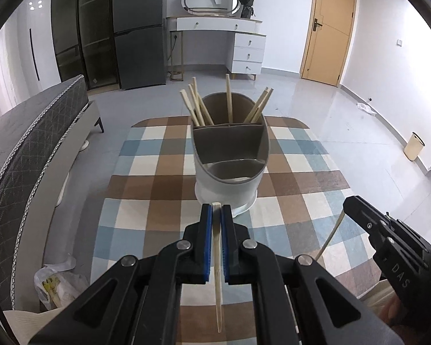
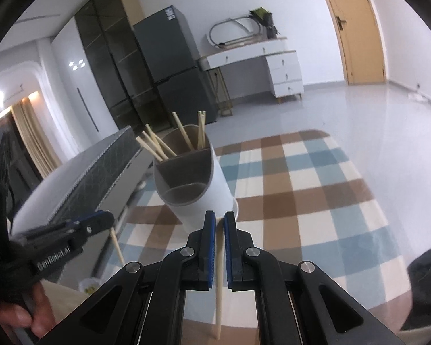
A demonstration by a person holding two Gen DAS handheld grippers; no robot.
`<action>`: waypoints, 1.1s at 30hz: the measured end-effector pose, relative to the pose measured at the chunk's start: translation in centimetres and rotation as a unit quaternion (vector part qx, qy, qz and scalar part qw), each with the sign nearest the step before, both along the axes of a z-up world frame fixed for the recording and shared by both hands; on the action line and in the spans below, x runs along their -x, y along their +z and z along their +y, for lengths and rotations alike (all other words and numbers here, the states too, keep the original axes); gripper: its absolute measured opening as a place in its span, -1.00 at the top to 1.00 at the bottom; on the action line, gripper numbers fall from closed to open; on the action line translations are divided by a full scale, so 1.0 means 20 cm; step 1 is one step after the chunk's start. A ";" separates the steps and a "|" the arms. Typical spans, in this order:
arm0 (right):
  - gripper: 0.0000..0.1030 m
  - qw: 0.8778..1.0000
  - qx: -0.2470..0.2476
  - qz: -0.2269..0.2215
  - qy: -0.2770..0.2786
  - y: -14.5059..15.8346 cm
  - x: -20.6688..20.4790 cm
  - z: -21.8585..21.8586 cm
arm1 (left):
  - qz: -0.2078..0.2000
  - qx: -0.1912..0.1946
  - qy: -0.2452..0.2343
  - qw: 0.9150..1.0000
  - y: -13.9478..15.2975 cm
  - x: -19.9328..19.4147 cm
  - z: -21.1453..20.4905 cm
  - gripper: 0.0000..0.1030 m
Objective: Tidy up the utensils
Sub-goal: 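Lift both held sticks up over the utensil holder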
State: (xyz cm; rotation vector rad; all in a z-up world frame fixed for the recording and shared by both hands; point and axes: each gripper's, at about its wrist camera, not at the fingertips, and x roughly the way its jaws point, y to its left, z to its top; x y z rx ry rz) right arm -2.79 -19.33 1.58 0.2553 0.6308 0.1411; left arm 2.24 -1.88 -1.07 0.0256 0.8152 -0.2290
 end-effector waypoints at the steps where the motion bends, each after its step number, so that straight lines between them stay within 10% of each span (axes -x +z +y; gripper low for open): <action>1: 0.90 1.000 0.003 0.000 0.000 0.00 0.00 0.01 | 0.002 0.002 -0.001 1.000 0.01 0.00 0.01 0.96; 19: 0.90 0.999 0.007 -0.046 0.018 0.13 0.01 0.08 | -0.032 0.035 -0.010 0.999 0.26 -0.02 0.09 0.96; 33: 0.90 0.991 -0.006 -0.129 0.034 0.56 -0.19 0.05 | -0.069 0.090 -0.006 0.993 0.58 -0.25 0.13 0.96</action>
